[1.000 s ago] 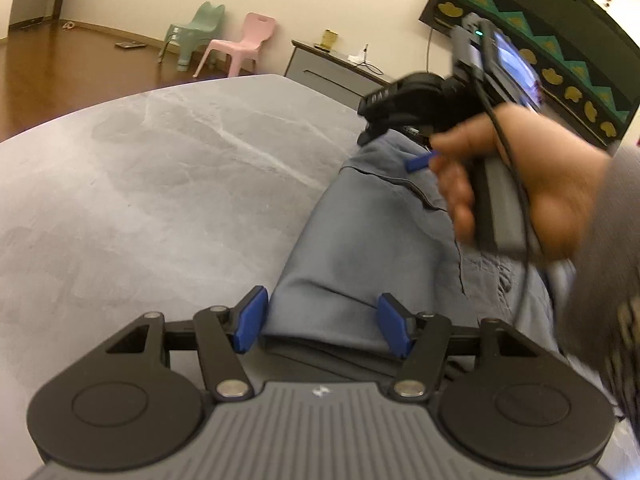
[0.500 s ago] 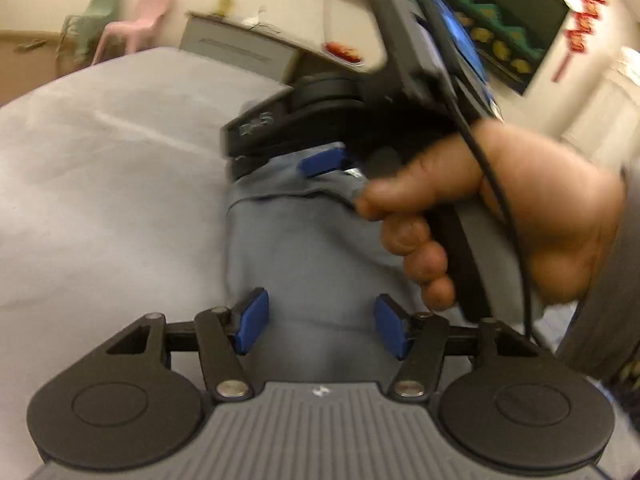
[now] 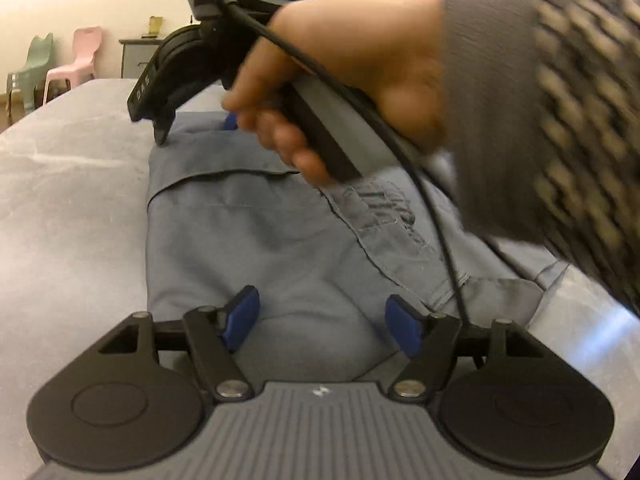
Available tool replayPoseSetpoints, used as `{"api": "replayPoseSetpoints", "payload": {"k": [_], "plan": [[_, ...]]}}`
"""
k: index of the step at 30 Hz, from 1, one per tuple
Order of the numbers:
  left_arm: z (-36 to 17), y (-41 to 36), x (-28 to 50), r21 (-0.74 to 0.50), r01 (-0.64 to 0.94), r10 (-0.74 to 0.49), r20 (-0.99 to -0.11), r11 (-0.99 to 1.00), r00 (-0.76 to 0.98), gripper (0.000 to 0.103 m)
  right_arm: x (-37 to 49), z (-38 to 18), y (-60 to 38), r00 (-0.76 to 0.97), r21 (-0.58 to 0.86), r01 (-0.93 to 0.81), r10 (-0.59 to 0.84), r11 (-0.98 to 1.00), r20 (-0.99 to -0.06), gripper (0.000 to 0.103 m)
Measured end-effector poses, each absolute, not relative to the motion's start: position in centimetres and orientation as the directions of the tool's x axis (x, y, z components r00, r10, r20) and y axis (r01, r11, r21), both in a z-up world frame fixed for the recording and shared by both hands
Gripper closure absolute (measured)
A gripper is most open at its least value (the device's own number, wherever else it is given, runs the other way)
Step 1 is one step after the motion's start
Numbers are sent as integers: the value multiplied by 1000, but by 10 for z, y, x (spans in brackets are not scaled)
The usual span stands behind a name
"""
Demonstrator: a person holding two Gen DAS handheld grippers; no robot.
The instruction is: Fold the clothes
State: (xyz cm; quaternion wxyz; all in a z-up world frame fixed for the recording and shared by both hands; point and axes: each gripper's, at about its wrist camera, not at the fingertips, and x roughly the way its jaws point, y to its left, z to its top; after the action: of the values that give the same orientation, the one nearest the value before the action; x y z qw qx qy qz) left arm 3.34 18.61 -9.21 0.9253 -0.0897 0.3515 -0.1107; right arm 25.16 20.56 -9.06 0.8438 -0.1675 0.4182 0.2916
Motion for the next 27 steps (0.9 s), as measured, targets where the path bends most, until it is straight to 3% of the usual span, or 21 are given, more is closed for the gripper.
{"api": "replayPoseSetpoints", "payload": {"k": [3,6,9,14,17,20,23,24,25,27], "plan": [[-92,188,36,-264,138,-279,-630,955,725,32,272,-103,221,491,-73,-622,317,779,-811,34],[-92,191,40,-285,140,-296,-633,948,716,32,281,-104,215,474,-9,-592,340,806,-812,34],[-90,190,40,-287,146,-301,-629,947,716,32,263,-83,190,499,6,-605,385,796,-776,54],[-74,197,32,-314,113,-285,-582,943,762,32,196,-26,63,629,84,-521,449,849,-634,48],[-75,211,36,-332,-20,-193,-595,943,781,40,136,-40,6,626,65,-513,425,856,-653,49],[-74,214,36,-344,-58,-173,-603,937,779,41,83,-72,-30,604,63,-524,423,849,-676,49],[-83,196,39,-365,21,-268,-642,931,718,39,51,-114,-41,542,50,-565,416,824,-730,50],[-84,186,34,-364,44,-285,-642,930,712,33,43,-126,-44,563,-2,-578,397,816,-724,48],[-82,174,30,-336,76,-289,-649,939,703,31,37,-129,-53,590,-22,-576,397,817,-703,39],[-81,158,26,-324,121,-315,-653,938,689,29,45,-129,-75,572,51,-526,398,849,-717,38]]}}
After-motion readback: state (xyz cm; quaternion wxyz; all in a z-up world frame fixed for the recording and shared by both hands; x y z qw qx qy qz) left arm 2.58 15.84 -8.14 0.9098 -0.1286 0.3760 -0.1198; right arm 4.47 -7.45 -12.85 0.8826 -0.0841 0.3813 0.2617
